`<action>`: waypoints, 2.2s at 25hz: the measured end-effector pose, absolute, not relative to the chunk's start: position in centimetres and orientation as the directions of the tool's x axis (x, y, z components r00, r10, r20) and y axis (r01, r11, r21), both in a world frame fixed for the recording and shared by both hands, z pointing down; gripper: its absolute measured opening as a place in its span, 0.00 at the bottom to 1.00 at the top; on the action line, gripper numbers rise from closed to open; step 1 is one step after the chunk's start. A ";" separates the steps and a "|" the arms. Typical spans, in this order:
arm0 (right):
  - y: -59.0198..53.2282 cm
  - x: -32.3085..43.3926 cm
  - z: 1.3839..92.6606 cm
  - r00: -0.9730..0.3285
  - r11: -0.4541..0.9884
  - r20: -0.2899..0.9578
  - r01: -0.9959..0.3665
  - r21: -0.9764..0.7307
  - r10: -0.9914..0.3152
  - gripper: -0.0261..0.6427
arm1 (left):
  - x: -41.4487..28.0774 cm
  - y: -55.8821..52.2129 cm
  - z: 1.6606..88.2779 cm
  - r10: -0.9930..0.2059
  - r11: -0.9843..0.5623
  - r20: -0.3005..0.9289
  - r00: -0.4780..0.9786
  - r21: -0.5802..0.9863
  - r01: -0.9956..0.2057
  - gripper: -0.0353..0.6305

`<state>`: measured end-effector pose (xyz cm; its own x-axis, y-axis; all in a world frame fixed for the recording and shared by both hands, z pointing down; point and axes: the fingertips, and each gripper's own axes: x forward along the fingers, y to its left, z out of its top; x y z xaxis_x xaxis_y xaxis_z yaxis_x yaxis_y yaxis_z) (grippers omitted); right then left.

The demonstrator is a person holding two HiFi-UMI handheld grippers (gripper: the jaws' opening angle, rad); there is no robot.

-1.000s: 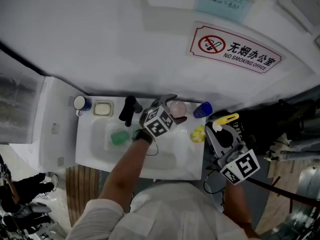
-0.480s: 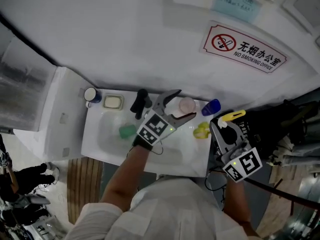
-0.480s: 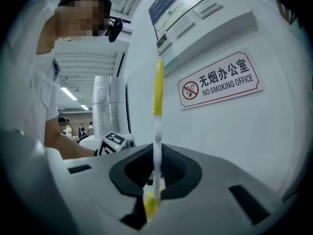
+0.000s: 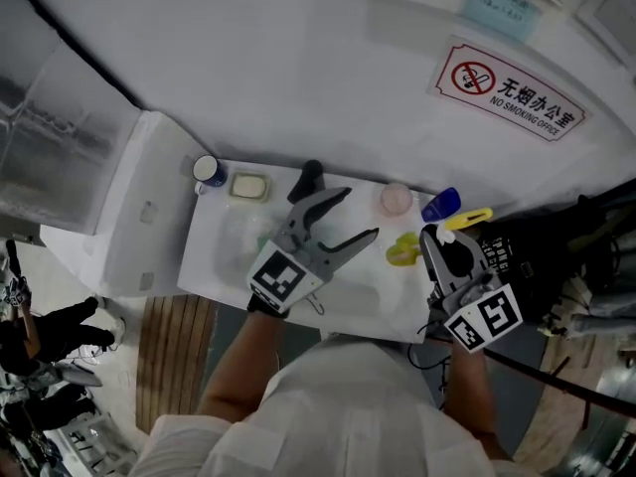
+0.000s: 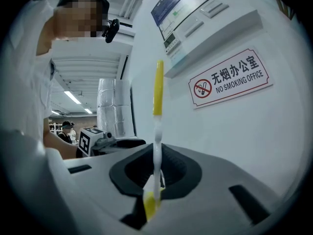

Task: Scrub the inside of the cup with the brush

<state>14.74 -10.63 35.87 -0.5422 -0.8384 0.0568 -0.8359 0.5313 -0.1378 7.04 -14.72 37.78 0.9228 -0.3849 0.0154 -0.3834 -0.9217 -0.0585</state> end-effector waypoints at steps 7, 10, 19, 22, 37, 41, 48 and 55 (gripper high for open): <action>-10.4 11.8 36.5 -0.568 0.557 0.042 -0.816 -0.152 -0.822 0.07 | 0.0 -13.3 37.5 -0.466 -0.884 0.100 0.879 -0.098 -0.458 0.34; -10.2 10.1 37.0 -0.589 0.576 0.047 -0.802 -0.156 -0.807 0.07 | -3.0 -13.4 40.9 -0.494 -0.870 0.183 0.850 -0.118 -0.479 0.35; -10.3 6.6 38.9 -0.628 0.612 0.081 -0.775 -0.154 -0.774 0.07 | -5.5 -13.9 54.3 -0.462 -0.847 0.450 0.764 0.032 -0.531 0.44; -10.6 6.2 39.8 -0.639 0.623 0.095 -0.768 -0.148 -0.764 0.07 | -4.9 -14.1 57.1 -0.447 -0.840 0.493 0.747 0.057 -0.540 0.44; -11.9 6.1 43.6 -0.697 0.677 0.137 -0.717 -0.167 -0.704 0.07 | -3.8 -16.4 70.7 -0.362 -0.718 0.758 0.542 0.145 -0.681 0.53; -12.1 7.1 44.4 -0.701 0.678 0.152 -0.712 -0.180 -0.696 0.07 | -3.9 -17.1 73.3 -0.338 -0.665 0.823 0.456 0.133 -0.735 0.55; -12.4 8.4 45.3 -0.709 0.682 0.166 -0.705 -0.197 -0.685 0.07 | -3.1 -16.6 76.1 -0.269 -0.655 0.880 0.391 0.130 -0.744 0.58; -12.4 8.9 45.6 -0.711 0.682 0.181 -0.703 -0.202 -0.680 0.07 | -3.0 -16.5 78.2 -0.235 -0.689 0.919 0.318 0.074 -0.721 0.58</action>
<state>8.93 -12.45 45.58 -0.7110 -0.6796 0.1806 -0.7031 0.6819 -0.2019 -3.04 -16.47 78.19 0.3183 -0.2346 0.9185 -0.7208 -0.6892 0.0738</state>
